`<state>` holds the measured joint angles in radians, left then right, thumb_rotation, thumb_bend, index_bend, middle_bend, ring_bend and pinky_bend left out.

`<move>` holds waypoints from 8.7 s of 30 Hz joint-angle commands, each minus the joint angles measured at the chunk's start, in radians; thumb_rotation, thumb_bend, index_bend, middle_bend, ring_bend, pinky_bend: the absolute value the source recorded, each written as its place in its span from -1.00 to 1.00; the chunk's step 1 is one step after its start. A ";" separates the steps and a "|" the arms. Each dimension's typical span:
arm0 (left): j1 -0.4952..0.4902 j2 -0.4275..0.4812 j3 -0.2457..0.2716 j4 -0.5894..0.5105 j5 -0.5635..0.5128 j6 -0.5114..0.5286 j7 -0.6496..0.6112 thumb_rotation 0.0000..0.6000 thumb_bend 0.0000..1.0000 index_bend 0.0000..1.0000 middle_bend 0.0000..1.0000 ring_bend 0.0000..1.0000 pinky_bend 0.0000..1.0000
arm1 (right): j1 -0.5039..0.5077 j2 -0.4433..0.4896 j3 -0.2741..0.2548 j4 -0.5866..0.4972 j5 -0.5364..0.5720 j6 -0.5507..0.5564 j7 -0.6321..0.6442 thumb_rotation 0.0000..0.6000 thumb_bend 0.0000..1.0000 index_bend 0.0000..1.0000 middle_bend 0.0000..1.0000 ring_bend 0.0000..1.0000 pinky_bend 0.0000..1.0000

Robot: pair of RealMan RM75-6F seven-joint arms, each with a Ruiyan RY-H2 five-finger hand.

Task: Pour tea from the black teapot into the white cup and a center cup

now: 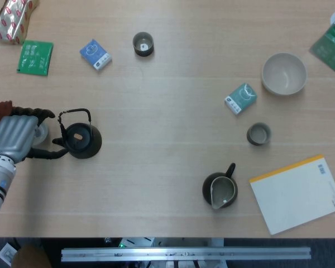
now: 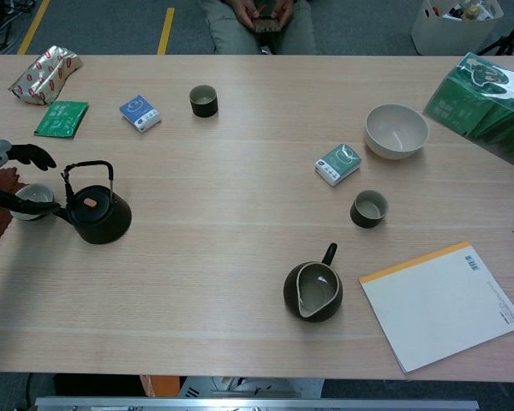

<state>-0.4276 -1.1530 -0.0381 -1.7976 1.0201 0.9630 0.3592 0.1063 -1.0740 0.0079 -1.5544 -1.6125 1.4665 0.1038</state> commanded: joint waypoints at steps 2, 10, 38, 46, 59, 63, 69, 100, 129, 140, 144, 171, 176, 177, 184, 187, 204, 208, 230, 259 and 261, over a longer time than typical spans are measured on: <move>-0.022 -0.024 0.001 0.021 -0.035 -0.008 0.029 -0.09 -0.84 -0.59 -0.54 -0.64 -0.72 | -0.002 0.000 -0.001 0.006 0.001 0.003 0.008 1.00 -1.00 -0.11 -0.23 -0.41 -0.25; -0.066 -0.073 0.010 0.051 -0.160 0.018 0.157 -0.09 -0.85 -0.61 -0.59 -0.69 -0.78 | -0.009 0.001 -0.004 0.017 0.006 0.007 0.021 1.00 -1.00 -0.11 -0.23 -0.41 -0.25; -0.165 -0.128 0.047 -0.024 -0.256 0.049 0.296 0.14 -0.84 -0.61 -0.58 -0.70 -0.78 | -0.034 -0.002 -0.004 0.046 0.029 0.027 0.054 1.00 -1.00 -0.11 -0.23 -0.41 -0.25; -0.202 -0.159 0.044 -0.064 -0.235 0.052 0.314 0.15 -0.84 -0.61 -0.58 -0.70 -0.78 | -0.043 -0.004 -0.005 0.060 0.029 0.035 0.070 1.00 -1.00 -0.11 -0.23 -0.41 -0.25; -0.193 -0.133 0.065 -0.143 -0.101 0.052 0.221 0.35 -0.84 -0.66 -0.57 -0.69 -0.78 | -0.049 -0.010 -0.005 0.079 0.028 0.039 0.093 1.00 -1.00 -0.11 -0.23 -0.41 -0.25; -0.191 -0.114 0.081 -0.171 -0.065 0.043 0.206 0.40 -0.84 -0.66 -0.57 -0.70 -0.78 | -0.051 -0.013 -0.005 0.086 0.028 0.040 0.099 1.00 -1.00 -0.11 -0.23 -0.41 -0.25; -0.188 -0.106 0.101 -0.194 -0.020 0.033 0.187 0.60 -0.84 -0.66 -0.57 -0.69 -0.78 | -0.053 -0.013 -0.005 0.092 0.028 0.042 0.105 1.00 -1.00 -0.11 -0.23 -0.41 -0.25; -0.170 -0.247 0.070 -0.061 0.062 0.071 0.157 1.00 -0.85 -1.00 -1.00 -1.00 -0.83 | -0.063 -0.005 -0.002 0.084 0.030 0.052 0.104 1.00 -1.00 -0.11 -0.23 -0.41 -0.25; -0.130 -0.314 0.083 0.190 0.127 0.089 0.136 1.00 -0.85 -1.00 -1.00 -1.00 -0.85 | -0.073 0.014 0.002 0.043 0.031 0.063 0.074 1.00 -1.00 -0.11 -0.23 -0.41 -0.25; -0.129 -0.272 0.062 0.256 0.130 0.093 0.156 1.00 -0.85 -1.00 -1.00 -1.00 -0.85 | -0.075 0.020 0.003 0.025 0.029 0.065 0.062 1.00 -1.00 -0.11 -0.23 -0.41 -0.25; -0.130 -0.262 0.039 0.273 0.120 0.097 0.144 1.00 -0.85 -1.00 -1.00 -1.00 -0.85 | -0.077 0.020 0.003 0.021 0.028 0.067 0.060 1.00 -1.00 -0.11 -0.23 -0.41 -0.25; -0.151 -0.113 0.009 -0.048 0.013 0.020 0.106 0.51 -0.85 -0.81 -1.00 -1.00 -0.85 | -0.075 0.008 0.005 0.059 0.036 0.054 0.099 1.00 -1.00 -0.11 -0.23 -0.41 -0.25; -0.167 -0.152 0.023 -0.049 0.004 0.011 0.134 0.13 -0.84 -0.81 -1.00 -1.00 -0.85 | -0.079 0.007 0.005 0.067 0.040 0.058 0.110 1.00 -1.00 -0.11 -0.23 -0.41 -0.25; -0.170 -0.158 0.025 -0.049 0.000 0.008 0.142 0.11 -0.84 -0.81 -1.00 -1.00 -0.85 | -0.080 0.007 0.005 0.069 0.041 0.059 0.112 1.00 -1.00 -0.11 -0.23 -0.41 -0.25; -0.193 -0.195 0.055 -0.036 -0.025 0.004 0.212 0.05 -0.85 -0.75 -0.93 -1.00 -0.90 | -0.088 0.006 0.004 0.078 0.044 0.066 0.123 1.00 -1.00 -0.11 -0.23 -0.41 -0.25; -0.192 -0.205 0.067 -0.030 -0.016 0.022 0.233 0.05 -0.85 -0.74 -0.89 -1.00 -0.90 | -0.090 0.006 0.003 0.079 0.044 0.067 0.124 1.00 -1.00 -0.11 -0.23 -0.41 -0.25; -0.164 -0.166 0.130 -0.037 0.055 0.056 0.241 0.06 -0.85 -0.47 -0.55 -1.00 -0.90 | -0.091 0.007 0.002 0.065 0.035 0.070 0.108 1.00 -1.00 -0.11 -0.23 -0.41 -0.25; -0.154 -0.143 0.152 -0.043 0.072 0.062 0.253 0.08 -0.84 -0.45 -0.55 -1.00 -0.90 | -0.091 0.007 0.002 0.059 0.032 0.073 0.103 1.00 -1.00 -0.11 -0.23 -0.41 -0.25; -0.076 -0.037 0.235 -0.091 0.182 0.110 0.261 0.52 -0.84 -0.43 -0.55 -1.00 -0.90 | -0.093 0.009 -0.001 0.038 0.019 0.080 0.082 1.00 -1.00 -0.11 -0.23 -0.41 -0.25; -0.012 0.000 0.214 -0.107 0.278 0.141 0.170 1.00 -0.85 -0.45 -0.53 -0.99 -0.90 | -0.094 0.010 -0.003 0.031 0.010 0.086 0.078 1.00 -1.00 -0.11 -0.23 -0.41 -0.25; -0.005 -0.002 0.205 -0.098 0.296 0.157 0.154 1.00 -0.85 -0.48 -0.53 -0.95 -0.90 | -0.094 0.010 -0.003 0.032 0.011 0.085 0.080 1.00 -1.00 -0.11 -0.23 -0.41 -0.25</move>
<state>-0.4413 -1.1533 0.1790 -1.9034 1.2977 1.1042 0.5304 0.0119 -1.0640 0.0053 -1.5223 -1.6013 1.5515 0.1835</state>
